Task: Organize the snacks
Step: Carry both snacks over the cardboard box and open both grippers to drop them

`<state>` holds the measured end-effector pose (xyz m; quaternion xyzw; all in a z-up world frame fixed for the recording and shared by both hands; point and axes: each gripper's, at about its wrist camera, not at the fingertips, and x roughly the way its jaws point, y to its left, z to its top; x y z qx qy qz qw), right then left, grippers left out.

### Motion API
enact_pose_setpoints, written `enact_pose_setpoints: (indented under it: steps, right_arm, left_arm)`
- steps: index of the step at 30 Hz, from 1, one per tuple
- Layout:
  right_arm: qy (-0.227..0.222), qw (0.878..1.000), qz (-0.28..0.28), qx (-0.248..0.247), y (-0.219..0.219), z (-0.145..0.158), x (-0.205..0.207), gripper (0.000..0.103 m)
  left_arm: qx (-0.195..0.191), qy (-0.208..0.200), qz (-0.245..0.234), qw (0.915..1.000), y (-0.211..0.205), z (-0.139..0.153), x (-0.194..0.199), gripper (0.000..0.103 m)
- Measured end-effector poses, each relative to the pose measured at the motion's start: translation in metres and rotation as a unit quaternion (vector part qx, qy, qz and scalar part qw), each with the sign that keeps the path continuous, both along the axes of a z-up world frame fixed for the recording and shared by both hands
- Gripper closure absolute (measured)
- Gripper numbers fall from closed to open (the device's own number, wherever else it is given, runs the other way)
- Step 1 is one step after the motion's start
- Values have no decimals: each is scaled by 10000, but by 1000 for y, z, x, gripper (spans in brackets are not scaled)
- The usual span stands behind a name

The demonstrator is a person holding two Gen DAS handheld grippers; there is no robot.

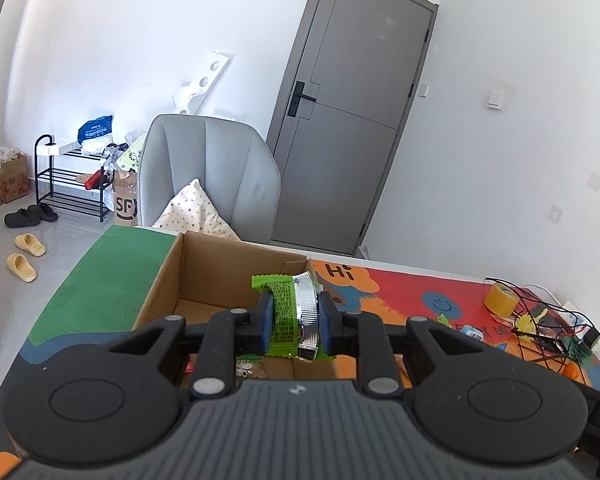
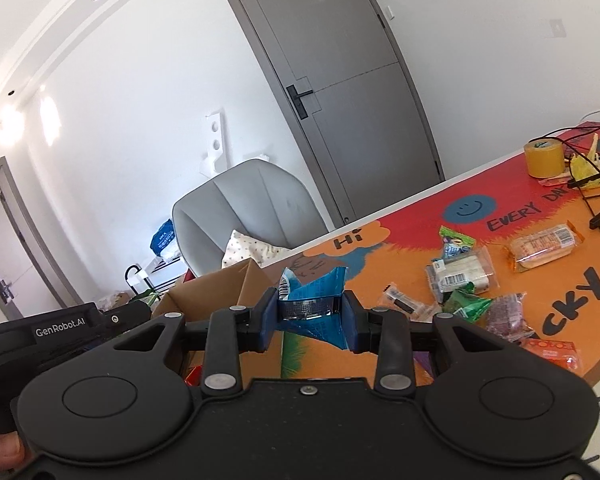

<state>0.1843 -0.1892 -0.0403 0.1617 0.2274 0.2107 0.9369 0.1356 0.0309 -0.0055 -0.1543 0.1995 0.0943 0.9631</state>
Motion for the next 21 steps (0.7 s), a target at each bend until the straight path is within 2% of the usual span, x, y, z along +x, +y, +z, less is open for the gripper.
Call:
enact_pose_setpoints:
  steps: [10,21]
  right_arm:
    - [-8,9993,359,-73,42,3,20,69]
    - [15,9978,638,-169,85,5,35,69]
  left_arm:
    - [-224,218,240,9992,37,-13,15,80]
    - [-433,208,467,9978,71,-15,6,71]
